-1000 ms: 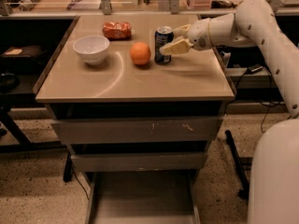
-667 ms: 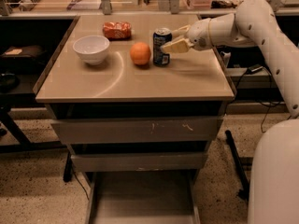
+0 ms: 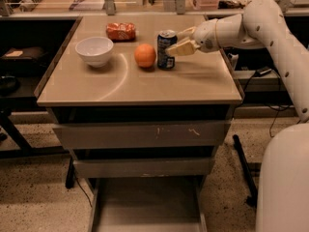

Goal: Place pepsi can into bottom drawer

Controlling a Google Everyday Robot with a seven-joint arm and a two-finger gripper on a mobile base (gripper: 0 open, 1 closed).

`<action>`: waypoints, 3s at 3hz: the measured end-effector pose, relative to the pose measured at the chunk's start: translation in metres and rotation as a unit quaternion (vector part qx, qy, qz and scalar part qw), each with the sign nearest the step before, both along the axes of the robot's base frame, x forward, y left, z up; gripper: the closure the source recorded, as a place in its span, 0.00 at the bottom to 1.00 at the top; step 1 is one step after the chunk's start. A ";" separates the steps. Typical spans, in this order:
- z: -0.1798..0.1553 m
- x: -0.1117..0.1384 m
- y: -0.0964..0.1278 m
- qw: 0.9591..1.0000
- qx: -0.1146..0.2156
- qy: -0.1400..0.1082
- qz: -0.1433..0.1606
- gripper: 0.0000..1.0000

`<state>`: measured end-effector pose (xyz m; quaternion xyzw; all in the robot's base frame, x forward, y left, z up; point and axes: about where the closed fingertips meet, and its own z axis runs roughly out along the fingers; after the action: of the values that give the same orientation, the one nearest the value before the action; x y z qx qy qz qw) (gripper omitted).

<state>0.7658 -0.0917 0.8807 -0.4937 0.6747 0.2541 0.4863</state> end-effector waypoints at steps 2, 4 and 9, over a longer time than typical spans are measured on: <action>-0.001 0.004 0.001 1.000 -0.006 0.001 -0.004 1.00; 0.029 -0.055 -0.025 0.999 -0.017 -0.038 -0.013 1.00; -0.055 -0.351 -0.081 0.992 -0.101 -0.011 -0.071 1.00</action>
Offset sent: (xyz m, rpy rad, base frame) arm -0.0261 -0.0254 0.0089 -0.0589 -0.0112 -0.0219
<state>0.4146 -0.1729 0.8260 -0.4935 0.7251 0.1441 0.4581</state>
